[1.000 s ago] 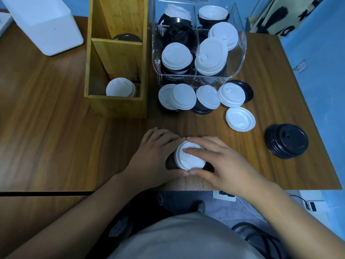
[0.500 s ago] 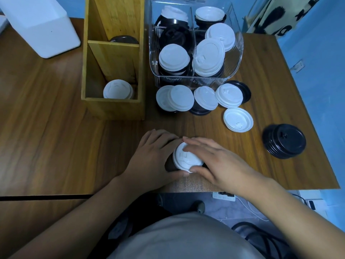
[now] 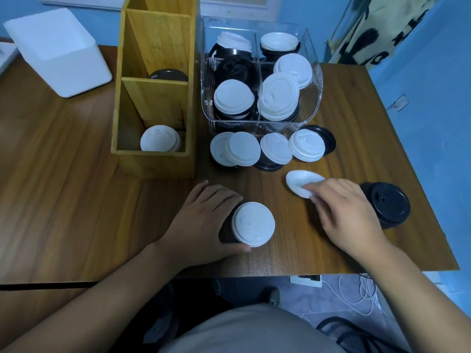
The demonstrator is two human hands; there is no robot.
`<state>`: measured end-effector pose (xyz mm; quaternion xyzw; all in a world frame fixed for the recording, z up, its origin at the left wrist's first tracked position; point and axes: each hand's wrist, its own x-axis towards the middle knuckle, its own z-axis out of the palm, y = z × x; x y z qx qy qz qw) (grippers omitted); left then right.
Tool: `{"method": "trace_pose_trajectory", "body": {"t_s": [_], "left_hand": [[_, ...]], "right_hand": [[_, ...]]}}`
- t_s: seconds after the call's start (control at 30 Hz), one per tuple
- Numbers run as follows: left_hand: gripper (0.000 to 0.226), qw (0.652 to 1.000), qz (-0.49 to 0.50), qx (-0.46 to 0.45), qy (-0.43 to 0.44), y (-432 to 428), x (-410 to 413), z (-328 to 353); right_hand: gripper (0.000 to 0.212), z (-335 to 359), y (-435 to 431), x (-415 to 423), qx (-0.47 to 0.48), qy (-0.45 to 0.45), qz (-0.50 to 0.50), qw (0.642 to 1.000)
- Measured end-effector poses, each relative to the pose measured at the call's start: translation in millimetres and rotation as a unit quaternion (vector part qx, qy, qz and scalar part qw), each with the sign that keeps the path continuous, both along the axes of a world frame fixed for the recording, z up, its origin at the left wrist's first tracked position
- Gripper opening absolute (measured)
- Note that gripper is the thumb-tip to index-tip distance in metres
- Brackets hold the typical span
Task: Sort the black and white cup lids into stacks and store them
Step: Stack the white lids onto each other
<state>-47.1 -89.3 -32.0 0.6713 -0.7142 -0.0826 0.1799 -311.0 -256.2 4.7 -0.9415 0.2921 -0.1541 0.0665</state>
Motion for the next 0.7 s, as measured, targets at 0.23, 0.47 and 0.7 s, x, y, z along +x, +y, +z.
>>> {"method": "trace_pose_trajectory", "body": {"t_s": [0.23,0.47,0.7], "left_hand": [[0.092,0.999,-0.037,0.013,0.030,-3,-1,2],[0.085,0.998,-0.033,0.017,0.049,-4,-2,0],[0.085,0.998,-0.031,0.006,0.052,-4,-3,-2]], "right_hand": [[0.033,23,-1,16,0.318,-0.057,0.017,0.946],[0.039,-4,1,21,0.176,-0.004,-0.024,0.984],[0.073,-16,28,-9,0.171,0.002,-0.028,0.985]]}}
